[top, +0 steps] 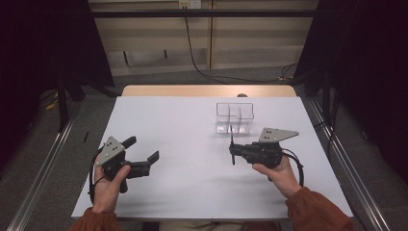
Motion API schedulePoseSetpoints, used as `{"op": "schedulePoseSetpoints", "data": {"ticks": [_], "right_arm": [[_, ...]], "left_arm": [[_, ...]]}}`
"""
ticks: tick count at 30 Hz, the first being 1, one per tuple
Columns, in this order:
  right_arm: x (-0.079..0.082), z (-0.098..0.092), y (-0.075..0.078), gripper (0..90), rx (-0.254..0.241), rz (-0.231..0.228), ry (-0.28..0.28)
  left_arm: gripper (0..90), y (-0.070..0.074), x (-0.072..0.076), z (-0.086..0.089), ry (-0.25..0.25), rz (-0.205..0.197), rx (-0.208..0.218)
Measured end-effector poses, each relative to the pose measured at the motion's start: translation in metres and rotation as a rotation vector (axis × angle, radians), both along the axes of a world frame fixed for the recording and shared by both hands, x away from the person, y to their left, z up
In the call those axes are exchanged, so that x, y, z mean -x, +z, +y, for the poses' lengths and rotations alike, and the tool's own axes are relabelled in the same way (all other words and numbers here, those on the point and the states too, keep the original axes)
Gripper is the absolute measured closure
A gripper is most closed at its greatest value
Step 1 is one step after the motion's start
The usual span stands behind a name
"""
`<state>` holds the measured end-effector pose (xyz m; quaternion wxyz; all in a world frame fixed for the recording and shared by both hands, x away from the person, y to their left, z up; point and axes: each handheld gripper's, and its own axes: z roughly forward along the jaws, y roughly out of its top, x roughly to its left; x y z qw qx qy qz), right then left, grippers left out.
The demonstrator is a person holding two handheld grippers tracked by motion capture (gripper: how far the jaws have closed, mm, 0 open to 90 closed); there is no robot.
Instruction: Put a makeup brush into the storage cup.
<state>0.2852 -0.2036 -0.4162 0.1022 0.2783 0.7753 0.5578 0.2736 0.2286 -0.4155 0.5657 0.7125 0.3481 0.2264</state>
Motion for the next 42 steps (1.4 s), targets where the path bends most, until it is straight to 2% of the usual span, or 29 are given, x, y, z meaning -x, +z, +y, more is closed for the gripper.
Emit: {"op": "schedulePoseSetpoints", "data": {"ticks": [2,7,11,17,22,27,29,32,38,42], "right_arm": [[0.0,0.0,0.0,84.1,0.002,0.001,-0.001],[-0.002,-0.001,0.0,84.1,-0.002,0.002,-0.02],[-0.003,-0.003,0.001,84.1,-0.01,0.0,-0.031],[-0.007,-0.009,0.004,84.1,-0.02,-0.005,-0.059],[-0.01,-0.014,0.01,84.1,-0.026,-0.018,-0.08],[-0.016,-0.019,0.015,84.0,-0.034,-0.029,-0.108],[-0.02,-0.02,0.016,84.1,-0.038,-0.029,-0.117],[-0.026,-0.018,0.019,84.1,-0.041,-0.031,-0.124],[-0.044,-0.014,0.032,84.1,-0.039,-0.061,-0.147],[-0.055,-0.011,0.036,84.1,-0.03,-0.068,-0.153]], "left_arm": [[1.3,-0.003,0.002,0.005,0.012,-0.008,-0.029],[1.4,-0.014,0.003,0.018,0.058,0.004,-0.019],[1.2,-0.017,0.007,0.026,0.086,-0.004,0.007],[1.2,-0.021,0.014,0.026,0.081,-0.012,0.015],[1.3,-0.02,0.017,0.026,0.07,-0.03,-0.007],[1.2,-0.021,0.018,0.028,0.08,-0.023,-0.001],[1.2,-0.021,0.018,0.028,0.076,-0.024,-0.014],[1.2,-0.021,0.018,0.028,0.068,-0.019,-0.009],[1.1,-0.02,0.019,0.025,0.033,-0.028,-0.026],[1.2,-0.02,0.019,0.025,0.035,-0.028,-0.026]]}}
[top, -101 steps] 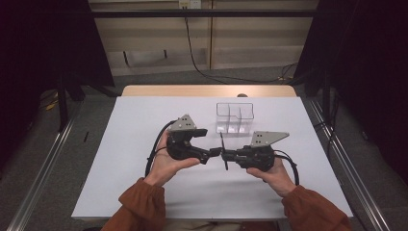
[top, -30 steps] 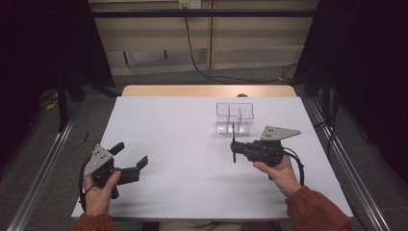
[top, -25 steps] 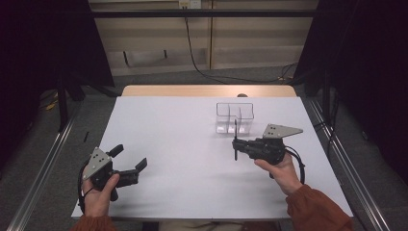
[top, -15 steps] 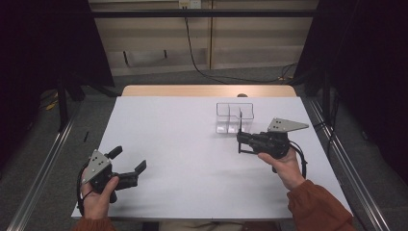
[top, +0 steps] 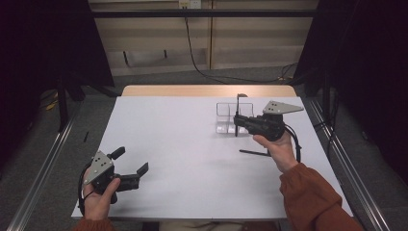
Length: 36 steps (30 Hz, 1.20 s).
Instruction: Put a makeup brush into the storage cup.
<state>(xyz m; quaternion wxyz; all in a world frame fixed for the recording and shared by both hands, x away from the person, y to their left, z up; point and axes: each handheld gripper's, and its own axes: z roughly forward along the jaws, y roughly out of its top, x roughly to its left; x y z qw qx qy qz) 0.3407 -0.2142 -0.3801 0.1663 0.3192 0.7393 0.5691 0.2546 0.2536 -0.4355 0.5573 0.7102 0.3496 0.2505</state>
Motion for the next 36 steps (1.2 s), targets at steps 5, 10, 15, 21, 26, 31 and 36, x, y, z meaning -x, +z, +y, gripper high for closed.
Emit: {"op": "schedulePoseSetpoints", "data": {"ticks": [5,10,15,21,26,31,36], "right_arm": [[-0.013,0.003,0.009,84.1,-0.007,-0.013,-0.009],[-0.024,0.006,0.019,84.0,-0.009,-0.024,-0.017],[-0.037,0.009,0.024,84.1,-0.018,-0.02,-0.024],[-0.046,0.017,0.027,84.1,-0.003,-0.032,-0.031],[-0.055,0.022,0.027,84.1,0.011,-0.033,-0.047],[-0.065,0.029,0.028,84.0,0.011,-0.031,-0.062],[-0.074,0.034,0.026,84.0,0.013,-0.023,-0.079]], "left_arm": [[1.1,0.0,-0.001,0.001,0.008,0.005,0.007],[1.2,-0.001,-0.002,0.001,0.014,0.018,0.016],[1.3,0.0,-0.002,0.0,0.006,0.01,0.008],[1.4,-0.001,-0.002,0.001,0.013,0.018,0.005],[1.5,0.0,0.001,0.002,0.025,0.02,0.005],[1.5,0.0,0.001,0.001,0.018,0.014,-0.013],[1.5,0.0,0.001,0.002,0.019,0.021,-0.008]]}}
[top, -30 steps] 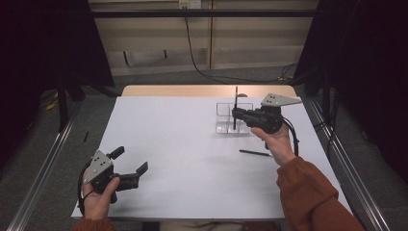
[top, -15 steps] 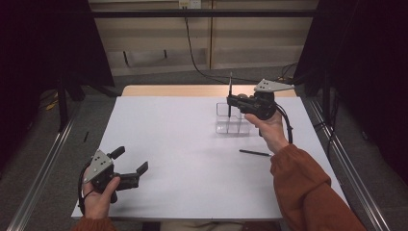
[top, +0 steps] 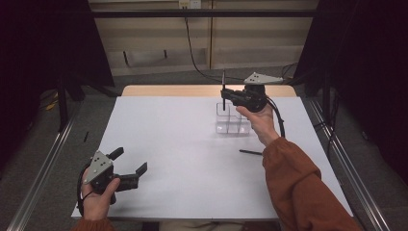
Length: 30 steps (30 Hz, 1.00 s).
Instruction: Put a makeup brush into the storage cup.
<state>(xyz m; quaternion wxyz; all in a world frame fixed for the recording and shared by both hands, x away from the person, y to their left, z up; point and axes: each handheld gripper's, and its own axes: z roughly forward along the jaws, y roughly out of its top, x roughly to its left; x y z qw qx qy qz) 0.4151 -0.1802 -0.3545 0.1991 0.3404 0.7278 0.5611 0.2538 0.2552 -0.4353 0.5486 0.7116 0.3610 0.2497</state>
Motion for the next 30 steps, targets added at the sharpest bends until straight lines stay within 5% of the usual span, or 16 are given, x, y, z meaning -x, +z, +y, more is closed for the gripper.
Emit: {"op": "schedulePoseSetpoints", "data": {"ticks": [30], "right_arm": [[-0.016,0.001,-0.04,84.0,0.006,0.06,-0.043]], "left_arm": [[1.9,0.0,0.0,-0.001,-0.005,-0.005,-0.024]]}}
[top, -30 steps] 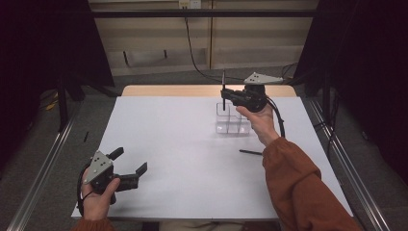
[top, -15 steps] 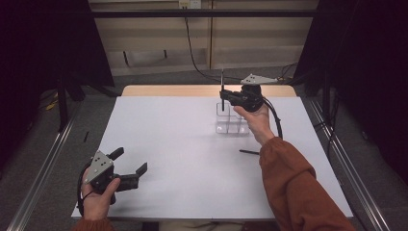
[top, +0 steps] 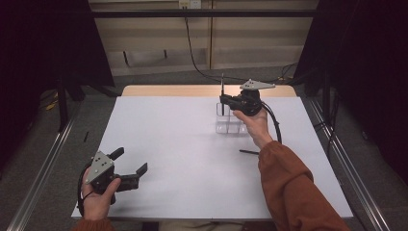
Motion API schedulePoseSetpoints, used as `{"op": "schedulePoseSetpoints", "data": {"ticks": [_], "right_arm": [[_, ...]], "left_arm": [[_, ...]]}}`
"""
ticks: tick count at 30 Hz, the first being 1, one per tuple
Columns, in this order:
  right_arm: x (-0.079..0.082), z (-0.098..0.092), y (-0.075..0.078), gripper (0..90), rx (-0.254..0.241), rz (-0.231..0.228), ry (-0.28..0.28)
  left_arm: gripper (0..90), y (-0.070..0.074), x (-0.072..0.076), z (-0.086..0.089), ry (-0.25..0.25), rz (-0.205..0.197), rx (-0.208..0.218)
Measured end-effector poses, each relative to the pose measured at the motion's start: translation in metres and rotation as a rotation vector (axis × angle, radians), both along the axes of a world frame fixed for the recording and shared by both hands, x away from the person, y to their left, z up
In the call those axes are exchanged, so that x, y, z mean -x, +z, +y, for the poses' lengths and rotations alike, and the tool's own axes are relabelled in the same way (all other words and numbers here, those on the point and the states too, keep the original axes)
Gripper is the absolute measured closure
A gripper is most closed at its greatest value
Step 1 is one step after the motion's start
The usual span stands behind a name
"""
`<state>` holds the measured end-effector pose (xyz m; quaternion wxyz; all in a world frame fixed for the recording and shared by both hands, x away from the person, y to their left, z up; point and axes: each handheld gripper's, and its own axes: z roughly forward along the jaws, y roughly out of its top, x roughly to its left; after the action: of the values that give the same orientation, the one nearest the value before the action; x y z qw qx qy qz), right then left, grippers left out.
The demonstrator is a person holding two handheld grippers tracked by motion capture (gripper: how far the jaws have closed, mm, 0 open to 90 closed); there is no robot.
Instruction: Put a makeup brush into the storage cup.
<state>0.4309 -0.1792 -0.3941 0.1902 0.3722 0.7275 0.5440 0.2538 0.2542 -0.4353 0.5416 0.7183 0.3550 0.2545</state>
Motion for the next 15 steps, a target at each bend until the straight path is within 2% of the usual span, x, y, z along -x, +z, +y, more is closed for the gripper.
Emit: {"op": "schedulePoseSetpoints", "data": {"ticks": [15], "right_arm": [[0.0,-0.002,-0.021,84.0,0.009,0.035,-0.003]], "left_arm": [[2.0,0.0,0.0,0.0,-0.004,-0.005,-0.009]]}}
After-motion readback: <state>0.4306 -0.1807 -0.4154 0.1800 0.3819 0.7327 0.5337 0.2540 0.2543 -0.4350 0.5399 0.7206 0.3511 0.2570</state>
